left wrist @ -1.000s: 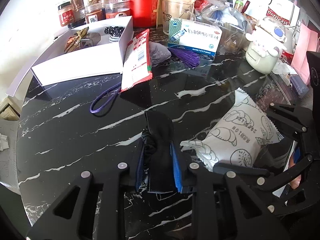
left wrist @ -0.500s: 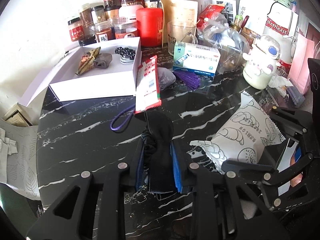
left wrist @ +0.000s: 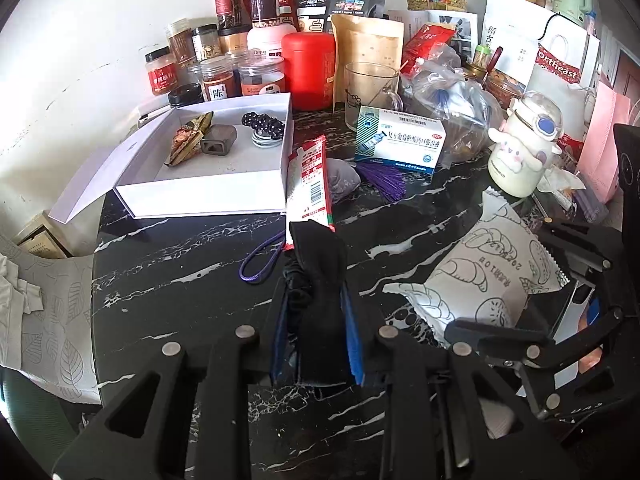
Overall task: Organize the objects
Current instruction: 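Lift the black bow and white pouch off the table with both grippers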
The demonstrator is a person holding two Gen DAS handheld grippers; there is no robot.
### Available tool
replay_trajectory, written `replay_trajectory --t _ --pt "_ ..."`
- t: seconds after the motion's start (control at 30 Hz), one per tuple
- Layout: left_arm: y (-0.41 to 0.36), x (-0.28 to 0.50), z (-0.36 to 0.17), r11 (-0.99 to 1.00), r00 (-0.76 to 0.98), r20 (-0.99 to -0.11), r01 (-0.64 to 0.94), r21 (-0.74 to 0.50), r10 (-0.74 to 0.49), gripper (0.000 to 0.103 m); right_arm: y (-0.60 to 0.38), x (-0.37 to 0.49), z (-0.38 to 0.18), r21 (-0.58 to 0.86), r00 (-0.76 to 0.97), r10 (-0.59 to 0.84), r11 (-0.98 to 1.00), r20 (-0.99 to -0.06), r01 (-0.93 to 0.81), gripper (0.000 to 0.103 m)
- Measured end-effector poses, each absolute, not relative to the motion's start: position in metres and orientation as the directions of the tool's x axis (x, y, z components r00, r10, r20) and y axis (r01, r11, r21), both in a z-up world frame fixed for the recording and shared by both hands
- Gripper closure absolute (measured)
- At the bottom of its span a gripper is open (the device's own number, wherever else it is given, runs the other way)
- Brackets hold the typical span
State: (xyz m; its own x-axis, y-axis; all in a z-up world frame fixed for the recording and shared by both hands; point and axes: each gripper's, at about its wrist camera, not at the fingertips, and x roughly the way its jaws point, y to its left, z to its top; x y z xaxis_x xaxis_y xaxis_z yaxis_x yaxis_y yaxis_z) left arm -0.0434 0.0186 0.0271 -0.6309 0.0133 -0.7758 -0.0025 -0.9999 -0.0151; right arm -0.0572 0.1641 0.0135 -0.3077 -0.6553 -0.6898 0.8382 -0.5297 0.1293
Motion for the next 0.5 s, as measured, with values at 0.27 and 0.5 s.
replay_trajectory --t 0.27,0.5 --pt "0.006 -0.065 0.030 -1.000 -0.620 -0.785 0.002 -0.013 0.009 0.080 0.148 -0.077 0.019 0.122 -0.303 -0.659 -0.517 -0.688 0.847 0.040" --pt "-0.008 -0.092 0.033 -1.000 -0.611 -0.792 0.011 0.000 -0.006 0.080 0.128 -0.098 0.022 0.124 -0.286 -0.667 -0.497 -0.688 0.859 0.040"
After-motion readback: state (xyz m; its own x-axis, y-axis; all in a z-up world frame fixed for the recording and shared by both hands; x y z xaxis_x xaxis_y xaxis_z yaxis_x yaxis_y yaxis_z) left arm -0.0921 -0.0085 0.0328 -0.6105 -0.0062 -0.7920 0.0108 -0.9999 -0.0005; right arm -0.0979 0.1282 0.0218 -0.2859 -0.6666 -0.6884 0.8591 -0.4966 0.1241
